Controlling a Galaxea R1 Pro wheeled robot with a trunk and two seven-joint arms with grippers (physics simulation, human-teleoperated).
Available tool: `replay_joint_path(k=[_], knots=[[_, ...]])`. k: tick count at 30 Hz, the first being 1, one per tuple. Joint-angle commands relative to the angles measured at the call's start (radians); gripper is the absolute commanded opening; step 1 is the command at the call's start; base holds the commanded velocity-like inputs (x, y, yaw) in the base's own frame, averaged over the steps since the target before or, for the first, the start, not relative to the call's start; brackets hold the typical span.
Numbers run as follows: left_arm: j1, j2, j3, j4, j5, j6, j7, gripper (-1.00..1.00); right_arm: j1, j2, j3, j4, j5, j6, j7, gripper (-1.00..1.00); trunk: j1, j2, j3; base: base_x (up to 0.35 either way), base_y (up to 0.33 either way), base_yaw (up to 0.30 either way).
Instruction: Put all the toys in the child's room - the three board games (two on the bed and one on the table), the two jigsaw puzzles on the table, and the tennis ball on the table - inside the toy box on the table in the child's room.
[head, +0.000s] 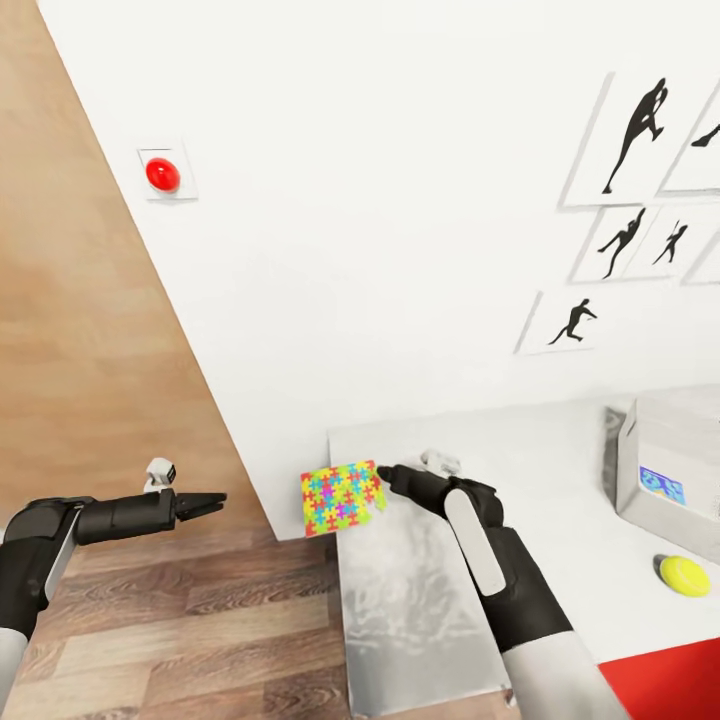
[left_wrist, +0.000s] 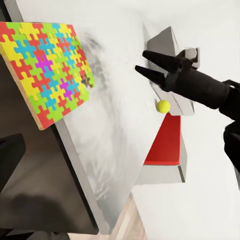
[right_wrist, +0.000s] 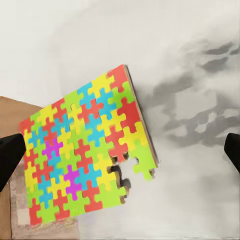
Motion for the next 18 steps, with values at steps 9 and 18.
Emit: replay_joint_path(k=[9,18], knots=[[-0.001,0.0,0.0,0.0,0.0,0.01,-0.004,1.0,0.109,0.0,0.0,-0.269,-0.018,0.154,-0.002,1.0,0.001,-0.002,0.012,0.0,0.0,-0.042],[-0.001,0.0,0.0,0.0,0.0,0.012,-0.002,1.0,0.117,0.0,-0.002,-0.29,-0.09,0.249,0.108,1.0,0.001,-0.002,0.027,0.0,0.0,-0.002]])
